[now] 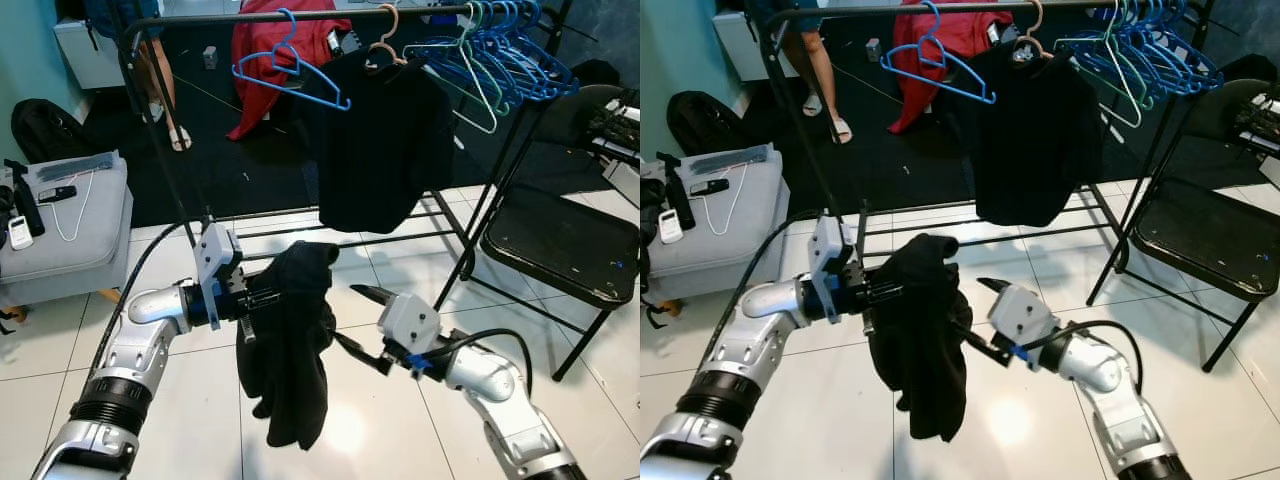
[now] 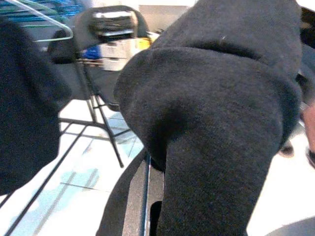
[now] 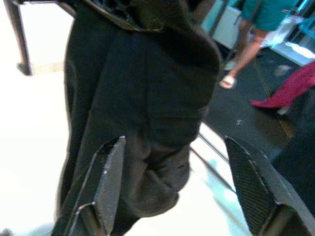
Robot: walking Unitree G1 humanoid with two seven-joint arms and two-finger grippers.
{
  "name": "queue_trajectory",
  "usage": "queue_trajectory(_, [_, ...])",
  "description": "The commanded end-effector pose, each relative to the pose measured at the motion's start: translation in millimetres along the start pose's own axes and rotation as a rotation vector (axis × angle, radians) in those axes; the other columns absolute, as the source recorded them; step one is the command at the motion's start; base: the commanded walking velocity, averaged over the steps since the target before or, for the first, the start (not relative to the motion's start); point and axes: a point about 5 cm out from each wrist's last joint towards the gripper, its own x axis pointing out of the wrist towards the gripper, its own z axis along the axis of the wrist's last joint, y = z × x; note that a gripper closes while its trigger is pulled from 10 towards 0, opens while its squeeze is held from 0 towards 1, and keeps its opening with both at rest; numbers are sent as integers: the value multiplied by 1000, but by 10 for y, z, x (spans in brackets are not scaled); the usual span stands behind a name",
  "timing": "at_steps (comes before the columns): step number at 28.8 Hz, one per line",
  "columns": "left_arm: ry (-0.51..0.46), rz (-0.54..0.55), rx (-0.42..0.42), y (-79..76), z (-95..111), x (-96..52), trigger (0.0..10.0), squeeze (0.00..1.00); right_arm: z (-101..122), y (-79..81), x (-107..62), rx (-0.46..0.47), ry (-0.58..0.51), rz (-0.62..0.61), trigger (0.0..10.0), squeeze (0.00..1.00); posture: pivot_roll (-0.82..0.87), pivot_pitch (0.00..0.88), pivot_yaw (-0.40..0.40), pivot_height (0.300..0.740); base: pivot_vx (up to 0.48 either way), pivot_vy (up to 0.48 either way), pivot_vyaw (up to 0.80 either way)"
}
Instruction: Hang hanger
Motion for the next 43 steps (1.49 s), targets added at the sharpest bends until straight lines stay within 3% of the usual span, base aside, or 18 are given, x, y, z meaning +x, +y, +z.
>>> queue_trajectory(1, [0,-73,53,-48,52,-32,0,0,-24,-25,-39,27,-12,24,10000,0,-74,162,54,740,0,0,0])
queue_trajectory(5, [43,-218,140,-140,81,-19,0,0,-63,-72,-80,12,-16,76,10000,0,-77,157,59,740,0,0,0])
queue_trajectory(13, [30,-306,190,-176,146,76,0,0,-93,-69,-38,-63,19,153,10000,0,-75,144,53,740,0,0,0])
queue_trajectory(18, [24,-308,191,-176,149,100,0,0,-101,-45,-17,-73,26,182,10000,0,-78,141,54,740,0,0,0])
queue_trajectory(22, [4,-294,188,-154,164,160,0,0,-203,147,-17,-26,91,358,10000,0,-76,131,48,740,0,0,0])
queue_trajectory(24, [4,-294,188,-154,164,160,0,0,-203,147,-17,-26,91,358,10000,0,-76,131,48,740,0,0,0])
queue_trajectory(25, [1,-284,190,-140,167,177,0,0,-250,242,-36,17,120,425,10000,0,-76,129,48,740,0,0,0])
queue_trajectory(27, [1,-284,190,-140,167,177,0,0,-250,242,-36,17,120,425,10000,0,-76,129,48,740,0,0,0])
queue_trajectory(29, [-12,-262,188,-115,170,227,0,0,-253,381,1,95,110,483,10000,0,-75,131,49,740,0,0,0])
queue_trajectory(43, [-41,-213,184,-49,197,300,0,0,-174,419,149,54,69,460,10000,0,-73,158,64,740,0,0,0])
